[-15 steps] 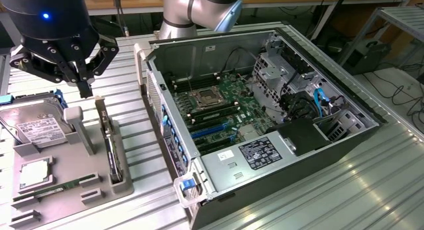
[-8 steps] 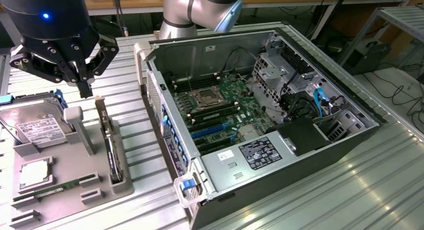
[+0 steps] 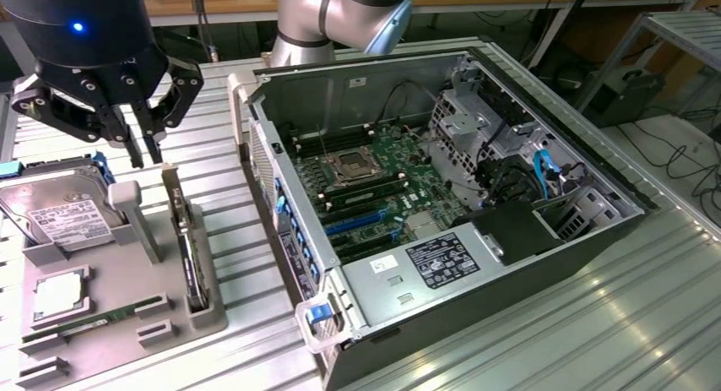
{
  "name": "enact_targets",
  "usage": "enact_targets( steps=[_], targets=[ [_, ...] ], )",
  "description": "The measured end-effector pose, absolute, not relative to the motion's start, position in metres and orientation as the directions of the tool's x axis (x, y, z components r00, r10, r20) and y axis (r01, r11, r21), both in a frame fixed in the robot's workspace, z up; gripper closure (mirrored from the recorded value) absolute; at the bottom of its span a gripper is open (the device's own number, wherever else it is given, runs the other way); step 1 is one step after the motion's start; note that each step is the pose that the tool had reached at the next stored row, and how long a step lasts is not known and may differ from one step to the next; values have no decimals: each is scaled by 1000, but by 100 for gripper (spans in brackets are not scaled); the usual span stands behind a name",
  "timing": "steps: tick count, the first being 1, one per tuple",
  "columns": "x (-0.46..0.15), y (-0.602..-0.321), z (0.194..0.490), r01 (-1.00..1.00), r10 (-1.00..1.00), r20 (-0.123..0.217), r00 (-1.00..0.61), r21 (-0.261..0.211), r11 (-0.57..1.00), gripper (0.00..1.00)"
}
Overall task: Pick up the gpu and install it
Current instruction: 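Pick up the gpu and move the gpu toward the slot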
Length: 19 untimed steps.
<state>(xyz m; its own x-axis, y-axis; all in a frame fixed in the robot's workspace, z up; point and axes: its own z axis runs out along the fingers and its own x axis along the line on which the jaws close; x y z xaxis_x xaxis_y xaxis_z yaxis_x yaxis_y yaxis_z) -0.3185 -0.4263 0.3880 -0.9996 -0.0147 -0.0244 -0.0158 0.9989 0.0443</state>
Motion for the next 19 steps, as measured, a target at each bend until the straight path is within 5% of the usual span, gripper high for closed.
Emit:
enact_targets(
  steps=[13, 19],
  targets=[
    [-318, -426, 388, -17, -16, -24, -1000, 44, 999, 22],
    [-319, -433, 384, -62, -61, -25, -998, 44, 997, 22]
  ],
)
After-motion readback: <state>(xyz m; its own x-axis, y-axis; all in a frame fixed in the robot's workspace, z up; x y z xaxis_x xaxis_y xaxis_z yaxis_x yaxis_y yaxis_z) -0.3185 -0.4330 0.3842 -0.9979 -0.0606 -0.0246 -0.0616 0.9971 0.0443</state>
